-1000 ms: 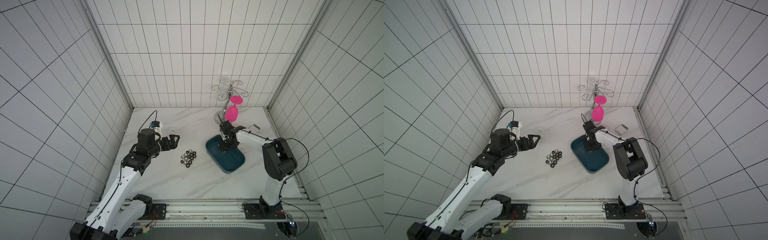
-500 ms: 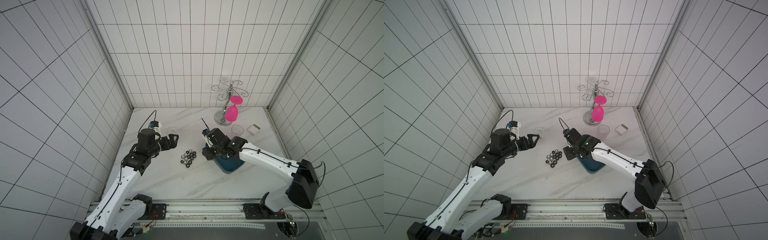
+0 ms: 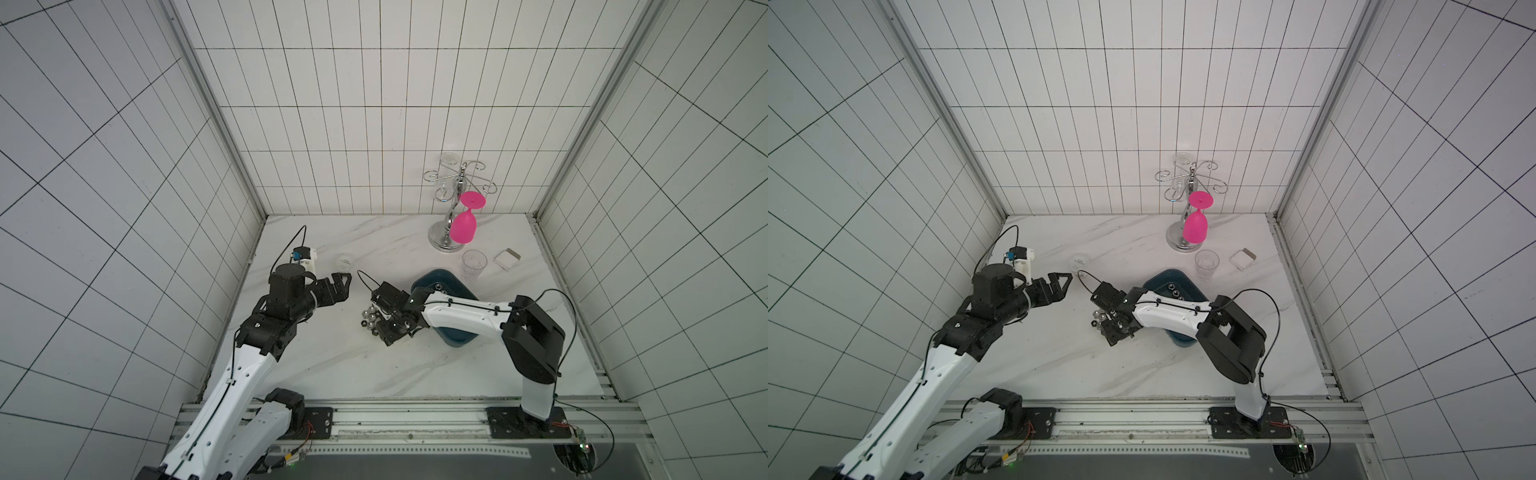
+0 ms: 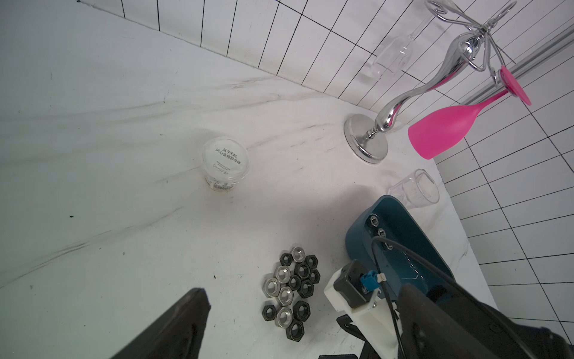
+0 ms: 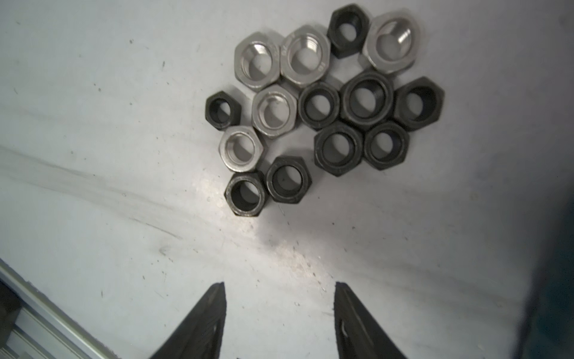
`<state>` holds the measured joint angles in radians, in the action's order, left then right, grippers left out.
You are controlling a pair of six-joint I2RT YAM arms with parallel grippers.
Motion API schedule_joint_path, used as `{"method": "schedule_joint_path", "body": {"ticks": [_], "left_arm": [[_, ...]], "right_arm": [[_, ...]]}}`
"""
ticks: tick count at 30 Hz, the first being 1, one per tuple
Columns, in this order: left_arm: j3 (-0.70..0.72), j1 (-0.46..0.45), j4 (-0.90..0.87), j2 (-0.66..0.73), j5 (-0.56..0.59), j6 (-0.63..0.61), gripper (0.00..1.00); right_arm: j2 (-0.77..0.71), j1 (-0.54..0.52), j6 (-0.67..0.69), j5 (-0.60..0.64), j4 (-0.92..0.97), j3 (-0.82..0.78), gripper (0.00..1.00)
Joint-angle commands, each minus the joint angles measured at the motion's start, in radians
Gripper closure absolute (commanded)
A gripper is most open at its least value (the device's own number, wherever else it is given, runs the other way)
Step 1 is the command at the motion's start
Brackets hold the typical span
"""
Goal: Put the nuts on the desktop into the storage box
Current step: Pick up the nut from the center of the board.
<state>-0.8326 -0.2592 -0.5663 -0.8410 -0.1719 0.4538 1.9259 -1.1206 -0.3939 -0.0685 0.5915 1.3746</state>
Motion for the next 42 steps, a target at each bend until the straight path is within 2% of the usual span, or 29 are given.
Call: {"method": "schedule_joint_path", "body": {"ticks": [1,9,14,26,31,37,42], "left_arm": [[0.003,0.002,-0.046,0.026,0.029,-0.032,0.02],[-0.010,0.023,-0.106,0.062,0.034,-0.079,0.01],[-0.010,0.066,-0.110,0.057,0.000,-0.090,0.01],[-0.007,0.112,-0.107,0.056,-0.029,-0.111,0.01],[-0.007,0.113,-0.093,0.049,-0.042,-0.102,0.01],[-0.010,0.112,-0.048,0.021,-0.101,-0.064,0.01],[0.001,0.103,0.029,-0.016,-0.146,-0.014,0.01]], "right_arm": [[0.060,-0.011,-0.020,-0.019,0.005,0.059,0.42],[0.174,-0.019,-0.020,-0.013,0.037,0.161,0.43],[0.222,-0.023,-0.013,-0.003,0.058,0.216,0.44],[0.240,-0.041,0.009,0.088,0.137,0.240,0.72],[0.179,-0.039,0.006,0.120,0.122,0.199,0.83],[-0.027,0.003,0.004,0.123,0.057,0.129,0.82],[-0.233,0.131,-0.015,0.122,0.039,0.009,0.82]]}}
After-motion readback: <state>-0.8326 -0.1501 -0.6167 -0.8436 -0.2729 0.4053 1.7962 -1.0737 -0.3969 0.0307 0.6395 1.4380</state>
